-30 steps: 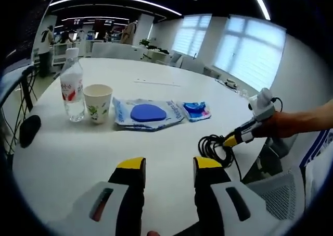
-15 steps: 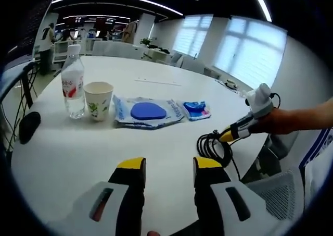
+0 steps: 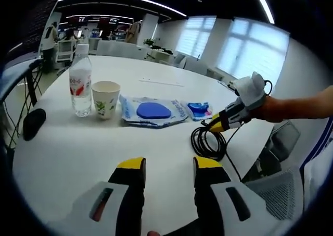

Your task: Arrange the tabletop items into an orderly group along one side of the table until the central work area is clear of visible clutter.

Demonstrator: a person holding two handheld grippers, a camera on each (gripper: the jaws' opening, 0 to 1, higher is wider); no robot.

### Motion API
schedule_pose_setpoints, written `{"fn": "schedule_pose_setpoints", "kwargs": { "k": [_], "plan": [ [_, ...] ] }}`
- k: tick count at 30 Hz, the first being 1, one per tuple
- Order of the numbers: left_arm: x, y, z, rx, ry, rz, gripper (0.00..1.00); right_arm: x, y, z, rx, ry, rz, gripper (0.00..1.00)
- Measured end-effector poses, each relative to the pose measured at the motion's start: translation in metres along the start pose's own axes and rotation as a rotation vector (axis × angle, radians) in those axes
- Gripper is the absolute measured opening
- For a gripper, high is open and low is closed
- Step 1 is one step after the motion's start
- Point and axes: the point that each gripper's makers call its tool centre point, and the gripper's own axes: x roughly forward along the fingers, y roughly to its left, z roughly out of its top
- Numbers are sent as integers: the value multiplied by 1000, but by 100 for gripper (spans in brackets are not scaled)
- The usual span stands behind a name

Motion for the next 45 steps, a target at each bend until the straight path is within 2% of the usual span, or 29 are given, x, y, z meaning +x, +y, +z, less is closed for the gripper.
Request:
{"fn": "schedule_pose_setpoints", "kwargs": {
  "k": [7,9,12,18,22,27,36,45],
  "plan": [
    [-4,2,2,-1,1,4,36,4,-2,-6,-32,39,3,9],
    [-6,3,3,-2,3,7,37,3,-4,-7,-24,35,-3,5],
    [-9,6,4,-3,5,15,37,-2,-4,-5,13,19,9,12],
    [-16,9,8,-2,15,27,37,-12,-7,-1,45,-4,-9,13],
    [-20,12,14,-4,19,36,37,-25,-7,2,57,-29,-23,14],
    [-25,17,24,12,13,51,39,-42,-8,10,105,-103,-33,17],
    [-37,33,36,40,6,68,42,-66,-6,7,184,-162,-43,28],
    [-46,39,45,86,11,45,44,-95,-2,6,219,-229,-63,39]
  ]
}}
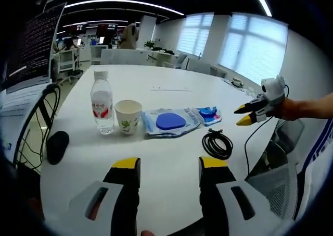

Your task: Arrange the tabletop items into an orderly group along one side of the table until the central work area is clear of visible clutter.

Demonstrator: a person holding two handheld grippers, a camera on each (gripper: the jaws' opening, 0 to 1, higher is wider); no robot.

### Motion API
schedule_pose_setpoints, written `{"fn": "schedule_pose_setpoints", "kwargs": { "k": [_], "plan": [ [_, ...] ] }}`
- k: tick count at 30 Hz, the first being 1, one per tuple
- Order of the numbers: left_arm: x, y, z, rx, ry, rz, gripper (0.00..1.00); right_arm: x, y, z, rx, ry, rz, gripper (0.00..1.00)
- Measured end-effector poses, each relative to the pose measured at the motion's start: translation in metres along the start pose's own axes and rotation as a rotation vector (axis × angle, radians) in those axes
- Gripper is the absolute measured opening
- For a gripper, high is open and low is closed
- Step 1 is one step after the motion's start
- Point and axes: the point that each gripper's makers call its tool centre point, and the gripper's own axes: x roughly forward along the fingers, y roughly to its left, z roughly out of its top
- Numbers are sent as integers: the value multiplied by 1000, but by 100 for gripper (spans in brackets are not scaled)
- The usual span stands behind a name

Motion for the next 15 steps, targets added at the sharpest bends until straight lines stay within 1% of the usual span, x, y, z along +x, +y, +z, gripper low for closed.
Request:
{"fn": "schedule_pose_setpoints", "kwargs": {
  "k": [5,11,15],
  "plan": [
    [-3,5,3,17,0,-18,45,-13,0,-3,4,-13,-9,45],
    [-8,7,9,42,-2,-41,47,-22,-2,-8,45,-29,-25,49],
    [-11,14,9,54,1,-45,50,-28,0,-12,79,-43,-26,54]
  ]
}}
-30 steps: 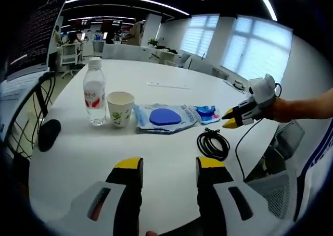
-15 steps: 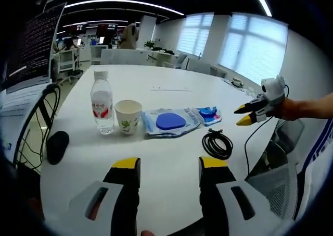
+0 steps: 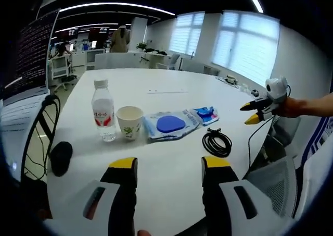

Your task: Arrange the tabletop items into an orderly group along one side of the table until the central work area is clear of visible clutter.

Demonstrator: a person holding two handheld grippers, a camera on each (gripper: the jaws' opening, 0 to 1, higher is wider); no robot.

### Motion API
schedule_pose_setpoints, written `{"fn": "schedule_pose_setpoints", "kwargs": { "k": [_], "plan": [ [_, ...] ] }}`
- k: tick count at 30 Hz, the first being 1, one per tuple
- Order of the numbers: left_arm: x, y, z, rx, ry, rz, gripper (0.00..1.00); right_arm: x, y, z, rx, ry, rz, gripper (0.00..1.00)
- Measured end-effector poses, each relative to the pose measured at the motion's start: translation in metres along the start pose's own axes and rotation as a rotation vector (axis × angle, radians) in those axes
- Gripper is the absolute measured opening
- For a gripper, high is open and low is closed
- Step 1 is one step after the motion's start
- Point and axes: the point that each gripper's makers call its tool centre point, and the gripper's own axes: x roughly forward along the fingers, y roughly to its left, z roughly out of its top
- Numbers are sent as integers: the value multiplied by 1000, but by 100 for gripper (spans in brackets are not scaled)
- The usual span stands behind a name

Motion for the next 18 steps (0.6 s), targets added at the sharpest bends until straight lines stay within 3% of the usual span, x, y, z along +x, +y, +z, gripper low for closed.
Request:
{"fn": "schedule_pose_setpoints", "kwargs": {
  "k": [9,18],
  "plan": [
    [-18,15,-12,-18,1,12,54,-15,8,-19,108,-2,-9,63],
    [-17,16,-14,-3,18,1,56,-15,17,-25,177,-30,-19,68]
  ]
}}
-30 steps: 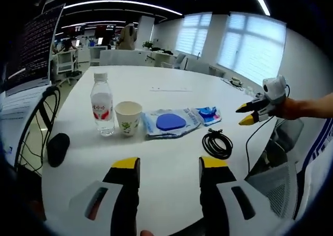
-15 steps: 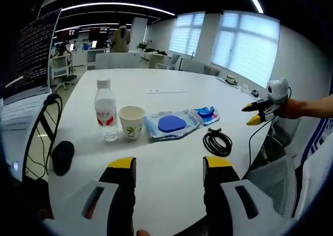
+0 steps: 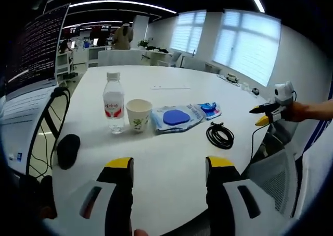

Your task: Arrange the tabletop items into an orderly group along one side of the table until the central work area is clear of visible clutter.

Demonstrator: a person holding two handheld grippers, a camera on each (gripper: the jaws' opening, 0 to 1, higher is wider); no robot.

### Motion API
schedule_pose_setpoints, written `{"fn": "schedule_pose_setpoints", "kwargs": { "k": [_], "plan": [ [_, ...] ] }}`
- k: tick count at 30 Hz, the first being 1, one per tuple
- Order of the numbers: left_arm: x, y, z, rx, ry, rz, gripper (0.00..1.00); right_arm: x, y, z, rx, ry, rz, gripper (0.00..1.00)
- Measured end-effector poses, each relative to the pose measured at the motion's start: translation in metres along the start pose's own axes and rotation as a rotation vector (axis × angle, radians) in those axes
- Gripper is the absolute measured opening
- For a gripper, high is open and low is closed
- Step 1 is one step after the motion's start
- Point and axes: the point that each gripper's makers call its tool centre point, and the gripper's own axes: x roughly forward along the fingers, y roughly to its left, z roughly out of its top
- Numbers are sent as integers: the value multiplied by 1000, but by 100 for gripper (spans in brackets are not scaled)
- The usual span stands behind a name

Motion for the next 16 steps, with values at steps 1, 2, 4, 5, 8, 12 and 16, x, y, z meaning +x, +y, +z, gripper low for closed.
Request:
{"fn": "schedule_pose_setpoints", "kwargs": {
  "k": [1,2,4,5,8,12,16],
  "plan": [
    [0,0,0,4,1,-2,56,0,2,-1,-3,0,1,69],
    [1,0,0,6,2,-3,56,0,3,-1,-6,1,1,69],
    [2,-1,0,7,6,-5,56,0,4,-1,-5,-1,5,70],
    [2,-1,-1,9,9,-6,56,0,5,-1,-3,-5,5,70],
    [3,-1,-2,13,14,-9,56,1,5,-1,9,-12,7,71],
    [3,-2,-1,13,13,-8,57,1,7,-4,13,-4,12,72],
    [4,-3,-2,11,12,-9,57,4,12,-6,19,1,24,73]
  ]
}}
